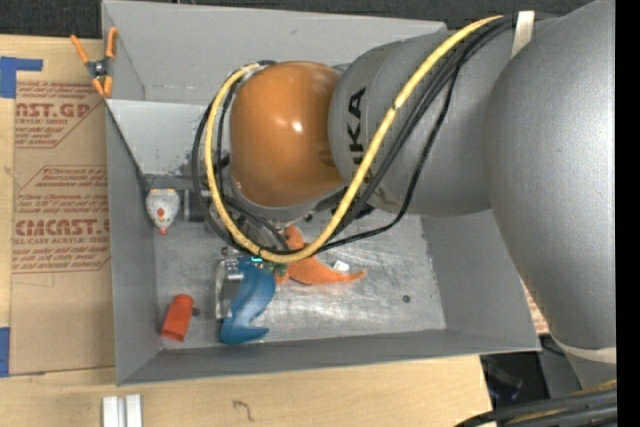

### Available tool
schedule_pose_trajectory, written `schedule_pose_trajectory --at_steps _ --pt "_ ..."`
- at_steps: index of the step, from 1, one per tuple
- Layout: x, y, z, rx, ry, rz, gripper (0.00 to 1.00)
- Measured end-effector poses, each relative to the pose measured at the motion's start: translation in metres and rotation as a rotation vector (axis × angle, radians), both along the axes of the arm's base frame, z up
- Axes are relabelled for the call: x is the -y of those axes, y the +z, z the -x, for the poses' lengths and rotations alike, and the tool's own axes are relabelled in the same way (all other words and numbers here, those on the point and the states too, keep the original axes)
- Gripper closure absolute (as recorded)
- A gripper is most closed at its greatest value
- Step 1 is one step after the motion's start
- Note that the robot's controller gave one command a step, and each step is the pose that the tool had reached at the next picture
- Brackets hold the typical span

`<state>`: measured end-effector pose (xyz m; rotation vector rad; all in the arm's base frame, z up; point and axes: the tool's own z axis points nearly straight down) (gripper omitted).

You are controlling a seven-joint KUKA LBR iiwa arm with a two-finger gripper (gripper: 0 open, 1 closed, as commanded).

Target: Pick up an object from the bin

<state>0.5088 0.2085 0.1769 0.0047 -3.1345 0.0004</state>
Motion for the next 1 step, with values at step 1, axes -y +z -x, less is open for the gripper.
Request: schedule_pose_trajectory --at_steps 1 --pt "0.001 0.0043 -0.0022 0.007 -0.002 -0.001 0.0"
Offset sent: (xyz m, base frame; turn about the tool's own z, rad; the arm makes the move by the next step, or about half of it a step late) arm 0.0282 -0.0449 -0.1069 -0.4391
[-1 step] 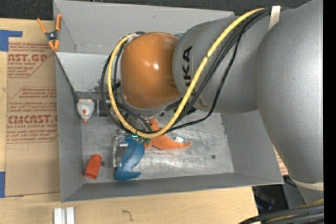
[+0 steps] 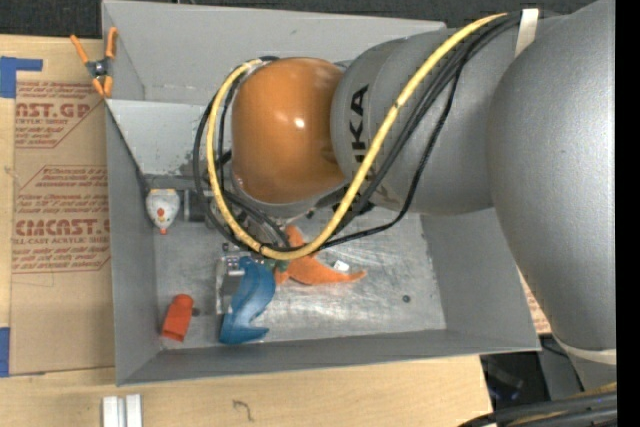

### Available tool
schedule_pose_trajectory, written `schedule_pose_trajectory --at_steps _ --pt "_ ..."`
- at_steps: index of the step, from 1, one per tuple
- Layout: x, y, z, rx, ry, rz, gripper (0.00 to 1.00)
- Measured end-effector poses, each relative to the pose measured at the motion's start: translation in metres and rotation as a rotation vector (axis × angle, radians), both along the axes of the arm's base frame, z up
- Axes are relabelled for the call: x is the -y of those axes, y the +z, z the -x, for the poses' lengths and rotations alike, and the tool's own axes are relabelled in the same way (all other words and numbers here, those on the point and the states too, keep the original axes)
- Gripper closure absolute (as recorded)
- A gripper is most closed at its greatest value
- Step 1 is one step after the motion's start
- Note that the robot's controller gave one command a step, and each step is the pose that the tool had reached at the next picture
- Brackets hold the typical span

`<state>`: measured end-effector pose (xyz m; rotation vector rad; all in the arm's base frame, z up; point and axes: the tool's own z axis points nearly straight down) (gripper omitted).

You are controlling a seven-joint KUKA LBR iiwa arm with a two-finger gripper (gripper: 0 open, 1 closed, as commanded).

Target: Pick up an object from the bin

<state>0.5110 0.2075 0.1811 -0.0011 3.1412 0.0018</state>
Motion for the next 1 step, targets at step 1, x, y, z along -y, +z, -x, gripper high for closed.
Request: schedule_pose_trajectory --at_steps 1 --pt "0.0109 -0.0314 -0.0094 0.008 0.147 -0.002 0.0"
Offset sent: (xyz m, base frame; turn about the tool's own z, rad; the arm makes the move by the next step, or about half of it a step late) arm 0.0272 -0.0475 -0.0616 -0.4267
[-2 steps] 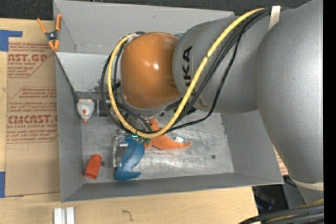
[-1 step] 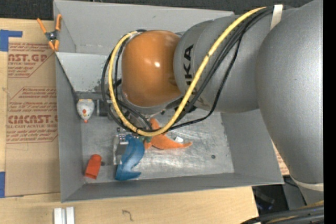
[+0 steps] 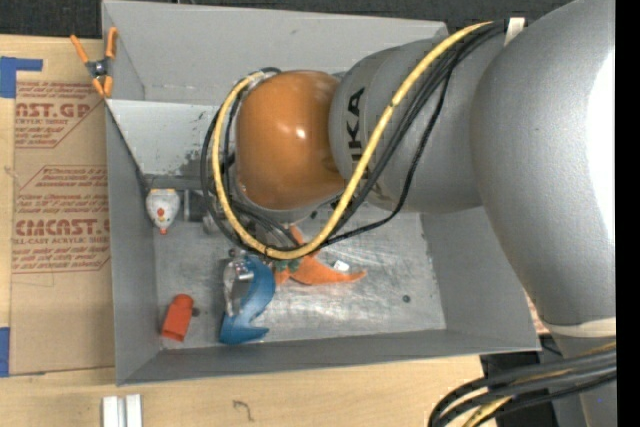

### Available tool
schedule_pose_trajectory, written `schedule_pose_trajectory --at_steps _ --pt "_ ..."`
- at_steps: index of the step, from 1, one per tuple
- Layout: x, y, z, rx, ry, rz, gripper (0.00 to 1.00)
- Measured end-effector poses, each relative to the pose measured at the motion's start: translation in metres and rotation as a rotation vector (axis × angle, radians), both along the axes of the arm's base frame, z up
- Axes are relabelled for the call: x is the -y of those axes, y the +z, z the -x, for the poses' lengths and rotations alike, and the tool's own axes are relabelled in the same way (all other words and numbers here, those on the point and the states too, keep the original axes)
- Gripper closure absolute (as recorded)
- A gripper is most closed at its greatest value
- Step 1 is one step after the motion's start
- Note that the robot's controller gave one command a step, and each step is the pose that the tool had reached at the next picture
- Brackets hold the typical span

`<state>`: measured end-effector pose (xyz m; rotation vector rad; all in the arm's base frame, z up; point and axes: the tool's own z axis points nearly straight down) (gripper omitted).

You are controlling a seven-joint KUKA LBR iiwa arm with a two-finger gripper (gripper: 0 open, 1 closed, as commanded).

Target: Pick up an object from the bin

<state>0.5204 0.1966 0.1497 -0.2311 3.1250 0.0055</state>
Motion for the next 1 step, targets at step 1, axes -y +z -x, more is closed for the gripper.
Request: schedule_pose_trajectory --at_steps 1 --pt "0.0344 -0.0303 -0.0157 -0.01 0.282 0.004 0.0"
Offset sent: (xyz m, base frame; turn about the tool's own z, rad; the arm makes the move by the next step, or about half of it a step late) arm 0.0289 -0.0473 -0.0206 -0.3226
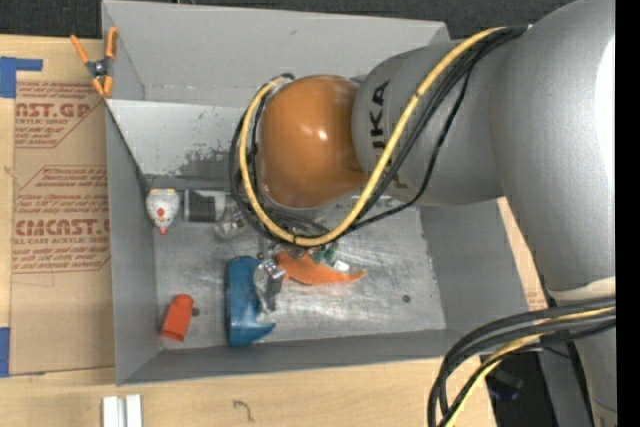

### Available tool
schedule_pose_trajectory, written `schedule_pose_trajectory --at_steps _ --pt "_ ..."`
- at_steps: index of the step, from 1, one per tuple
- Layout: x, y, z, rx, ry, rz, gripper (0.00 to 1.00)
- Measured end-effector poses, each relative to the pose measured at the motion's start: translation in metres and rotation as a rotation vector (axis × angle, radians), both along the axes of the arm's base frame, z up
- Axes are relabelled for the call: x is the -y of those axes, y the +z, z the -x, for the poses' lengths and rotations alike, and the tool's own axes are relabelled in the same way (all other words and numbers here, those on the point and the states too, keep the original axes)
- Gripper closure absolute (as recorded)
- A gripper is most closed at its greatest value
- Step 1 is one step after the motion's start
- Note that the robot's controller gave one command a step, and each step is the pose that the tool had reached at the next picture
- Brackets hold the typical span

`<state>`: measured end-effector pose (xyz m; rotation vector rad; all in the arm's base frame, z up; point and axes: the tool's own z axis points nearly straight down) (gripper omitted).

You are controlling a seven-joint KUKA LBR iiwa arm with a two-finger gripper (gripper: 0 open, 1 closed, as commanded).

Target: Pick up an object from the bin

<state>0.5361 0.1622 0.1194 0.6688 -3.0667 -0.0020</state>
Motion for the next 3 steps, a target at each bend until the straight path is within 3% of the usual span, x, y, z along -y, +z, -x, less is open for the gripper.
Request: schedule_pose_trajectory --at_steps 1,2,3 --pt "0.013 0.01 -0.014 0.006 0.04 -0.001 0.0" --pt "0.006 -0.031 -0.007 0.01 0.103 0.004 0.0" --pt "-0.003 -0.047 -0.025 -0.004 0.319 0.0 1.0"
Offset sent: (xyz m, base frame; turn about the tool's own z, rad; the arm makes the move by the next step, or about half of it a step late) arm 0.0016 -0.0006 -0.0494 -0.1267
